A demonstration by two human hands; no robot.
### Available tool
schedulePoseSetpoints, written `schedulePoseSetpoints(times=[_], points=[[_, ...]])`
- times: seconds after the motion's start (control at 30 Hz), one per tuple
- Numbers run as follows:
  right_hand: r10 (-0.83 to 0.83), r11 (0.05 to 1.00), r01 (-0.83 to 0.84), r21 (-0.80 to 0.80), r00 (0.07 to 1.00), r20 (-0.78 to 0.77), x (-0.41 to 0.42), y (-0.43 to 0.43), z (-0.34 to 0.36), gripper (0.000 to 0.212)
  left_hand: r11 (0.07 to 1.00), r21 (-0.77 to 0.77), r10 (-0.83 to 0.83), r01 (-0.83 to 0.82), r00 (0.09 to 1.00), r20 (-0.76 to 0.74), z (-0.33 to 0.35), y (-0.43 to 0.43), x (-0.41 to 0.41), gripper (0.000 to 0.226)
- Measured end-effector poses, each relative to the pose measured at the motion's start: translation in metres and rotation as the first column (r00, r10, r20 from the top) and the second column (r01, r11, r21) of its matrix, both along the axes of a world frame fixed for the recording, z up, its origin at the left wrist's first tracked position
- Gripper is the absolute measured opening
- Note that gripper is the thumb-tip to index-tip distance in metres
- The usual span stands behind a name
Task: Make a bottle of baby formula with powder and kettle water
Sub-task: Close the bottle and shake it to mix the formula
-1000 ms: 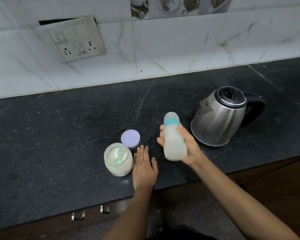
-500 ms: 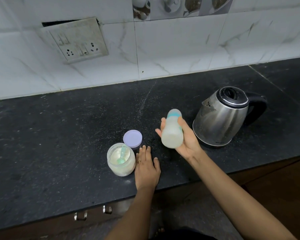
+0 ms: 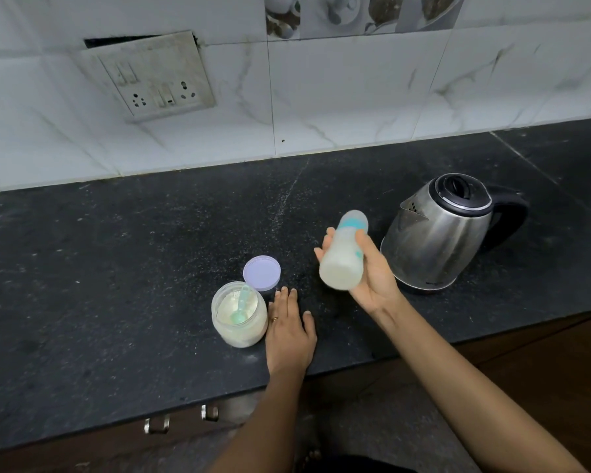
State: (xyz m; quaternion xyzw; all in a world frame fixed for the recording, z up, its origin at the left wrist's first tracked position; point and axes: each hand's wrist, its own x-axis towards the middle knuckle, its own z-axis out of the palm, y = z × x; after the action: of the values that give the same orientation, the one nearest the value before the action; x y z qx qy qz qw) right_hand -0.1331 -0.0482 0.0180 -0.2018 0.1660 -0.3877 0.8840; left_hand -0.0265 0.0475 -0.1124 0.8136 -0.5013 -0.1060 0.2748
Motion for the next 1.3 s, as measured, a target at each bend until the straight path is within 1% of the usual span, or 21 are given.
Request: schedulePoseSetpoints(times=[0.07,0.1,0.13,0.2,0.27,0.3,0.37,0.43,0.57,0.63,0.7,0.77,0.83,0.87,0.9,0.97,1.0,1.07,1.13,1.27,1.3], points=[[0.091,0.995,-0.09,-0.039,0.995,0.03,0.0,0.002,-0.001,0.108,1.0,0.0,-0.005,0.005,1.0,-0.007,0.0,0.0,0.0,0.054],[0.149,0.982,-0.15,-0.114,0.989,-0.014,-0.001,0.008,-0.003,0.102,1.0,-0.001,-0.007,0.007,1.0,-0.013,0.0,0.0,0.0,0.052],[0.136,0.975,-0.145,-0.167,0.989,-0.065,-0.003,0.012,-0.006,0.098,1.0,0.0,-0.008,0.008,1.0,-0.019,0.0,0.0,0.0,0.051],[0.104,0.987,-0.109,-0.117,0.994,-0.044,0.002,0.009,-0.003,0.093,1.0,-0.001,-0.007,0.007,1.0,-0.012,0.0,0.0,0.0,0.051],[-0.029,0.998,0.03,0.049,0.999,-0.026,0.003,0.005,-0.009,0.079,1.0,-0.002,-0.002,0.002,1.0,0.012,0.002,0.0,0.0,0.054],[-0.041,0.996,0.043,0.073,0.999,-0.028,0.003,0.003,-0.012,0.073,1.0,-0.003,-0.003,0.003,1.0,0.02,0.002,0.0,0.0,0.056],[0.086,0.996,-0.087,-0.027,0.995,-0.049,0.003,0.009,-0.011,0.08,1.0,-0.008,-0.003,0.003,1.0,0.021,0.002,0.0,0.0,0.057],[0.067,0.989,-0.08,-0.121,0.992,-0.109,0.002,0.012,-0.015,0.09,1.0,0.005,-0.003,0.003,1.0,0.015,0.001,0.0,0.0,0.057],[-0.045,0.994,0.045,0.104,0.999,-0.002,0.005,0.007,-0.02,0.071,1.0,0.008,-0.003,0.003,1.0,0.006,0.003,0.0,-0.001,0.057],[0.079,0.996,-0.078,0.038,0.996,-0.029,0.002,0.011,-0.024,0.077,1.0,0.004,-0.004,0.004,1.0,0.003,0.004,0.001,-0.001,0.059],[0.073,0.995,-0.081,-0.059,0.989,-0.132,-0.001,0.013,-0.028,0.084,1.0,0.009,0.001,-0.001,1.0,0.007,0.003,0.0,-0.001,0.058],[0.048,0.998,-0.044,0.053,0.996,-0.077,0.005,0.007,-0.024,0.082,1.0,0.013,0.005,-0.005,1.0,0.012,0.003,0.0,-0.001,0.057],[-0.039,0.981,0.051,0.185,0.997,-0.067,0.004,0.003,-0.025,0.06,1.0,0.02,0.005,-0.005,1.0,0.004,0.003,0.0,0.0,0.056],[0.004,0.982,0.01,0.19,0.997,-0.071,0.003,0.003,-0.023,0.057,1.0,0.023,0.0,0.0,1.0,0.001,0.004,0.0,0.0,0.056],[0.084,0.988,-0.07,0.137,0.991,-0.1,0.001,0.005,-0.023,0.063,1.0,0.022,-0.005,0.005,1.0,0.002,0.004,0.0,0.0,0.057],[0.155,0.985,-0.167,-0.05,0.97,-0.186,-0.006,0.011,-0.027,0.081,1.0,0.019,-0.003,0.003,1.0,0.002,0.003,0.0,-0.001,0.057],[0.168,0.978,-0.185,-0.093,0.971,-0.17,-0.007,0.01,-0.026,0.086,1.0,0.017,0.001,-0.001,1.0,0.005,0.002,0.0,-0.001,0.057],[0.102,0.994,-0.1,0.046,0.993,-0.052,-0.004,0.007,-0.027,0.084,1.0,0.007,0.007,-0.007,1.0,0.025,0.001,-0.001,-0.001,0.06],[0.001,0.978,-0.003,0.208,1.0,0.014,-0.005,0.005,-0.026,0.067,1.0,0.012,0.012,-0.012,0.999,0.041,0.0,-0.001,-0.001,0.059],[0.116,0.989,-0.104,0.103,0.985,-0.124,-0.009,0.014,-0.021,0.074,1.0,0.027,0.004,-0.005,1.0,0.029,0.001,0.0,-0.003,0.053],[0.128,0.987,-0.115,0.116,0.986,-0.108,-0.008,0.015,-0.019,0.069,1.0,0.031,0.004,-0.005,1.0,0.03,0.002,0.0,-0.003,0.052]])
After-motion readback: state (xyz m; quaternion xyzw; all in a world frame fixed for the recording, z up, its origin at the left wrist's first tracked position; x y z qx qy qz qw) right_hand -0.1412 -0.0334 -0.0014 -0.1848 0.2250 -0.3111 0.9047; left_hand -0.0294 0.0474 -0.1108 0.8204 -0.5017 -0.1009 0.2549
